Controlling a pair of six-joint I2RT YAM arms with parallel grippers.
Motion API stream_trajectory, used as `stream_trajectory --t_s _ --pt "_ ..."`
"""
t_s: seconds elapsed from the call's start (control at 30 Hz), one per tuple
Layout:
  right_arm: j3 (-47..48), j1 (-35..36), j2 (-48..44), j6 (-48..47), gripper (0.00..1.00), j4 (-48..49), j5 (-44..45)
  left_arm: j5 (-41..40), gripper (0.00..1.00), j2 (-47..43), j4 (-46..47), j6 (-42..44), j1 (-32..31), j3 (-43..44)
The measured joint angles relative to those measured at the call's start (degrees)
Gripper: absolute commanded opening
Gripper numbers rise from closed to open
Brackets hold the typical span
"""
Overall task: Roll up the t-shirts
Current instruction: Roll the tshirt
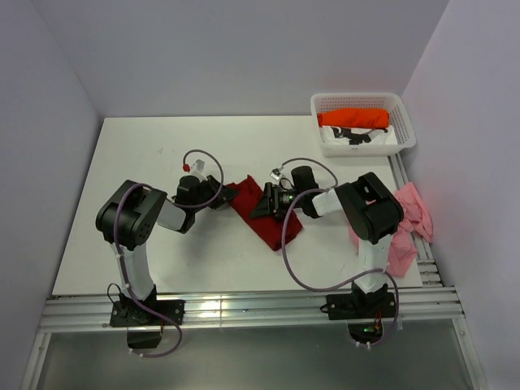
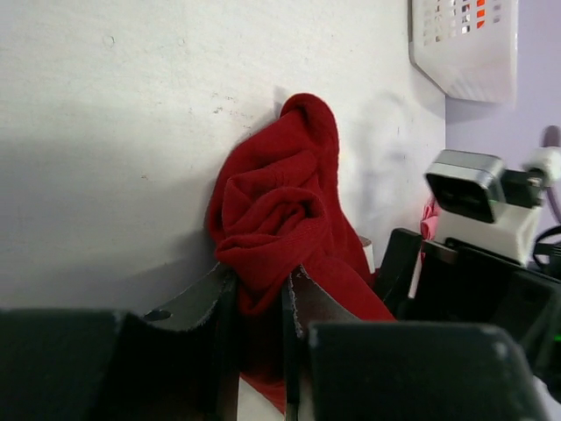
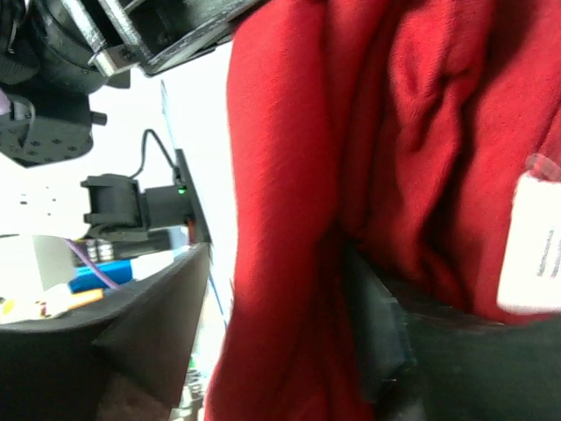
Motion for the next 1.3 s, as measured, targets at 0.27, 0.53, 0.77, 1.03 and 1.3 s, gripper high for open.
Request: stream_trajectory --t_s 0.27,0.53,0.77,1.03,1.3 --pt "-3.2 0.0 -15.3 -9.0 0.82 -14.0 10.8 -1.1 0.10 -2.0 -3.7 2.5 -0.5 0.5" --pt "-11.1 2.6 -33.9 -15.4 0.80 -23.8 26.0 -1.3 0.09 -2.2 -4.9 3.2 -0.5 0.8" --pt "-11.7 9.3 -38.8 -19.0 0.77 -29.1 35.6 -1.5 0.09 -2.3 -6.4 3.3 -0.6 1.6" --pt "-12.7 16.0 -37.4 -19.2 0.44 -31.3 42.3 -1.7 0.08 -3.2 -9.3 3.8 -0.6 2.3" --pt "-17.2 16.5 -40.0 -15.3 0.04 -28.9 39.3 -1.5 0.08 -4.5 -12.6 4.9 -1.1 2.8"
